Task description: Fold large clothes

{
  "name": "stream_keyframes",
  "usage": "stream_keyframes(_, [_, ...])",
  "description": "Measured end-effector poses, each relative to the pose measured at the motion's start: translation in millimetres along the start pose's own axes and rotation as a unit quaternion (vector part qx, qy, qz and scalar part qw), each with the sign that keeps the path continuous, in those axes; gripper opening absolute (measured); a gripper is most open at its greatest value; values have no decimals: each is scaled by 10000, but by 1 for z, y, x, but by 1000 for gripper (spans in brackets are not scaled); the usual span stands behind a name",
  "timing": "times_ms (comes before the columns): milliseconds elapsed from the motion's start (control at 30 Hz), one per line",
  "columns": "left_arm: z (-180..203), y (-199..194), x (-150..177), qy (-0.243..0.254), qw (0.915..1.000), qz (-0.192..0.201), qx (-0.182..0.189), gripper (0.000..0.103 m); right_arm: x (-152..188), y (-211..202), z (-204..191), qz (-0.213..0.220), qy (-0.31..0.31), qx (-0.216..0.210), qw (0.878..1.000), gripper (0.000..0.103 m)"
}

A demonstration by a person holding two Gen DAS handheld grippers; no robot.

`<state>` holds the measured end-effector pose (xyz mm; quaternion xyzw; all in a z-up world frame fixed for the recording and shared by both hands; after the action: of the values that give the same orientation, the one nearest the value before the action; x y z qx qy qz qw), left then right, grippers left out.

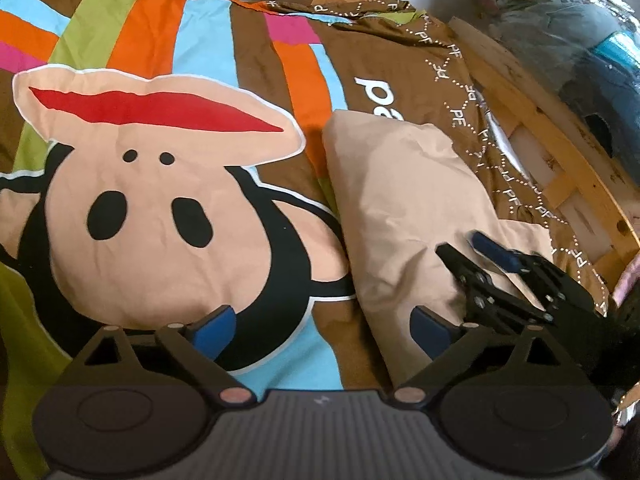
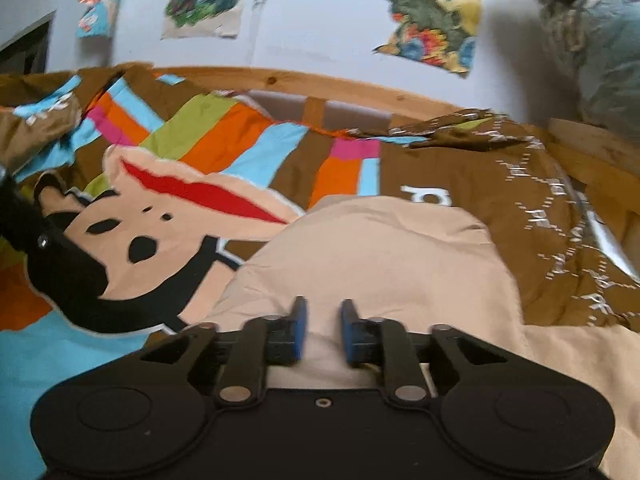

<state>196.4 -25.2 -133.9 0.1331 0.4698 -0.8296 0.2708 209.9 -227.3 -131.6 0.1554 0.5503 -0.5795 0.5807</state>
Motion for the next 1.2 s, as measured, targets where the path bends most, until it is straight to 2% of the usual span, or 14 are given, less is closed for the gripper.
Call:
stream_keyframes(67, [1,3,1,-5,9998,57,194,98,1,-8,6,69,128,76,9999,46])
stream_keyframes(133, [3,5,3,-39,9993,98,369,101,3,-19,18,77,291,442,9986,88])
stream_keyframes(167, [4,7,3,-68,9988,113,465,101,4,-26,24,125,422,542,9976,92])
stream_keyframes(333, [15,18,6,-278,9939,77,1069,102,27,-76,56,238,1410,864,9859,102])
stream_keyframes(433, [22,30,10,-351,9910,-81,1289,102,53,-107,75,123,1907,1129,9751,102])
stream_keyframes(533, [31,42,13,-329,9883,-246,1470,102,74,-130,87,72,2466,1040,9635,102])
stream_keyframes(733, [35,56,26,-241,9891,-394,1398,102,80,-154,98,296,3027,752,9497,102])
stream_keyframes(833, [33,57,26,-309,9880,-497,1428,102,91,-159,116,274,3640,923,9264,102])
stream_keyframes(900, [32,56,26,-311,9881,-497,1423,102,107,-158,129,76,4181,1028,9025,99])
stream_keyframes(967, [32,56,26,-309,9884,-485,1406,102,124,-151,143,-158,4710,1066,8755,89])
stream_keyframes(1033, [32,55,26,-310,9887,-484,1385,102,134,-144,149,-287,5134,950,8524,68])
stream_keyframes(1067, [31,54,25,-305,9889,-476,1377,102,136,-142,150,-301,5234,969,8460,61])
stream_keyframes(1133, [31,54,25,-292,9890,-465,1371,102,132,-138,148,-396,5066,1013,8553,36])
stream_keyframes(1200, [31,56,25,-299,9890,-463,1371,103,119,-137,141,-472,4459,1187,8859,32])
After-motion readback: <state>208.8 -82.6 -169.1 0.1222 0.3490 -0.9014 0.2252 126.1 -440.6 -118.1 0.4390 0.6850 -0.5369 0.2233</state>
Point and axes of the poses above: each gripper's, at about its wrist camera, not at the fingertips, and y roughly the way its jaws point, z to its right, x to its underside, the point moved 9 cm from there along y, roughly the way its jaws point, and after that the axes turned 11 degrees about -y, right-handed, at the moved point
